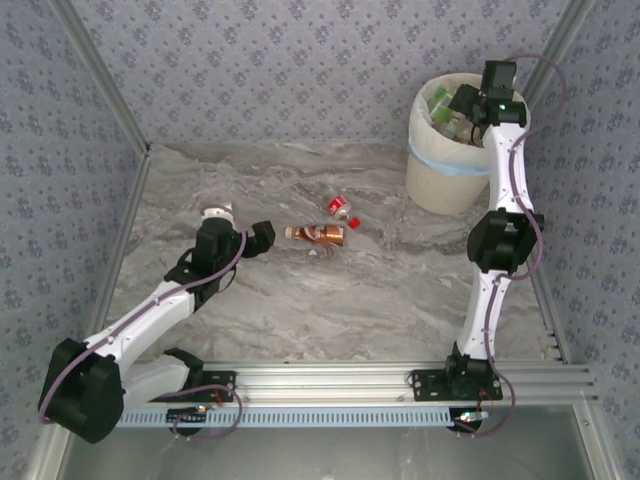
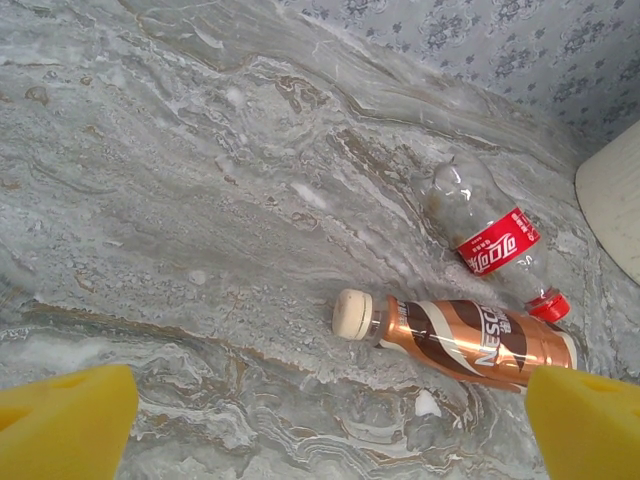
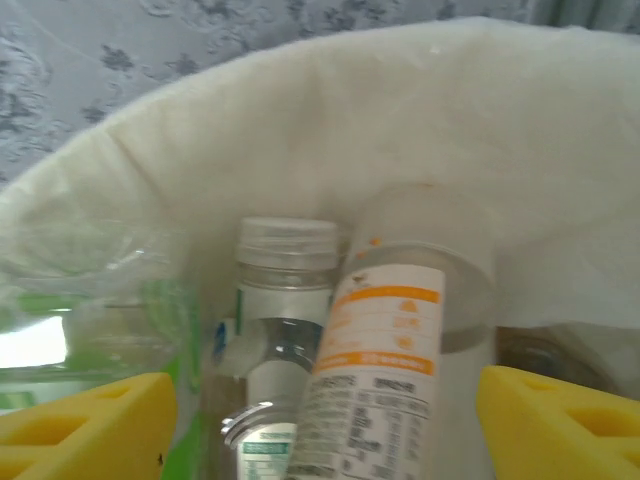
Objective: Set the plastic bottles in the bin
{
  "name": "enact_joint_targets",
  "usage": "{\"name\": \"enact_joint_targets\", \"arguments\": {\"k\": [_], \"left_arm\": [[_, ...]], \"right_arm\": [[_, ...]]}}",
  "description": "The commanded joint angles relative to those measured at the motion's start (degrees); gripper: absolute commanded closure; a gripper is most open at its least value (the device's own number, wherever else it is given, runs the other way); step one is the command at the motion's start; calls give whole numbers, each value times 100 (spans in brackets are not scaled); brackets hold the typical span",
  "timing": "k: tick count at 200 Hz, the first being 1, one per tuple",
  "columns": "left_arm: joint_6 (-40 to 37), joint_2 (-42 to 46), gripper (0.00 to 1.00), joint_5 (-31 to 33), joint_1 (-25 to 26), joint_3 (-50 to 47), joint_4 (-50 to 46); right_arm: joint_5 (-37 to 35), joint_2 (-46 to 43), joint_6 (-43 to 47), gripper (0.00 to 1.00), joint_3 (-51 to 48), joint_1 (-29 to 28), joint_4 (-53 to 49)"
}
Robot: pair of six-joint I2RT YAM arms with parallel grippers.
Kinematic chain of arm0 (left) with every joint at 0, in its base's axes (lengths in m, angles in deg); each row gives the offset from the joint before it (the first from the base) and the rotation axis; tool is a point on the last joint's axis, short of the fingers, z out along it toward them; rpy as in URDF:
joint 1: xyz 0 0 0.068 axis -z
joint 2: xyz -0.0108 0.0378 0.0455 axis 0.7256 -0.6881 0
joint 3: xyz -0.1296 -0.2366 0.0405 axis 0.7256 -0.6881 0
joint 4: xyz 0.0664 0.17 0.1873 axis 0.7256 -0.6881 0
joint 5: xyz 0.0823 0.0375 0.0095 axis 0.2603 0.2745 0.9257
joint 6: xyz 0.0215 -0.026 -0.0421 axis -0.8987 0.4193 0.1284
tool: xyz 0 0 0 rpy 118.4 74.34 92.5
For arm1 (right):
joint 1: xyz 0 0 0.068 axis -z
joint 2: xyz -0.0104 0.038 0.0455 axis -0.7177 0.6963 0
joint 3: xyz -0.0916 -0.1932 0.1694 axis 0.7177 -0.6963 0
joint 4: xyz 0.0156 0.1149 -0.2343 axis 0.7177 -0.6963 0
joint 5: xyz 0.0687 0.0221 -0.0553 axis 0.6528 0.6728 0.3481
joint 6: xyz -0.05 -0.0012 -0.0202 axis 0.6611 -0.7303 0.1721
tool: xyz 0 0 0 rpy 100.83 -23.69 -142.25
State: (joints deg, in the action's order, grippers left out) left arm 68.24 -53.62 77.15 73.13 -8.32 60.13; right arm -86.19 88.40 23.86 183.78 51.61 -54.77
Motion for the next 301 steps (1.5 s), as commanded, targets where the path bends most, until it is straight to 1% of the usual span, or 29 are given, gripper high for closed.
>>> {"name": "enact_joint_targets", "arguments": {"k": [1, 24, 51, 73, 110, 124, 129, 143, 154, 172, 204, 222, 244, 285, 301], "left_arm": [[121, -154, 1, -103, -24, 311, -93], [196, -367, 1, -159, -26, 465, -217], [316, -623, 1, -191, -24, 660, -387], [438, -799, 1, -282, -24, 755, -478], [895, -1051, 1, -322, -24, 861, -614], [1116, -1128, 1, -328, -27, 893, -676], [1182, -1152, 1, -329, -25, 886, -671], [1331, -1195, 0, -323, -29, 860, -646], [1411, -1210, 1, -271, -25, 848, -660], [1503, -1188, 0, -136, -24, 818, -726], [1632, -1061, 0, 107, -24, 743, -813], [1655, -975, 1, 206, -28, 697, -863], [1665, -868, 1, 298, -27, 664, -975], [1714, -672, 1, 487, -29, 485, -1066], [1738, -613, 0, 572, -33, 428, -1070]], "right_arm": [[-203, -35, 142, 19, 302, 30, -308], [392, -284, 201, 18, 274, 8, -138], [599, -758, 235, 16, 108, -67, -60], [735, -1326, 396, 14, -394, -172, 136], [1128, -2425, 754, 10, -1737, -433, 451], [1388, -2934, 933, 9, -2563, -599, 767], [1476, -3106, 983, 9, -2863, -664, 1075], [1746, -3523, 1128, 8, -3573, -846, 1485], [1959, -3728, 1261, 8, -3941, -1001, 1613], [2083, -3878, 1584, 7, -4282, -1359, 1487], [2045, -3679, 2336, 5, -4562, -2144, 1084], [1865, -3329, 2487, 4, -4518, -2473, 889], [1913, -2862, 2441, 4, -4341, -2659, 816], [1848, -1779, 2495, 3, -3613, -2909, 57], [1960, -1362, 2317, 2, -3297, -2929, -123]]}}
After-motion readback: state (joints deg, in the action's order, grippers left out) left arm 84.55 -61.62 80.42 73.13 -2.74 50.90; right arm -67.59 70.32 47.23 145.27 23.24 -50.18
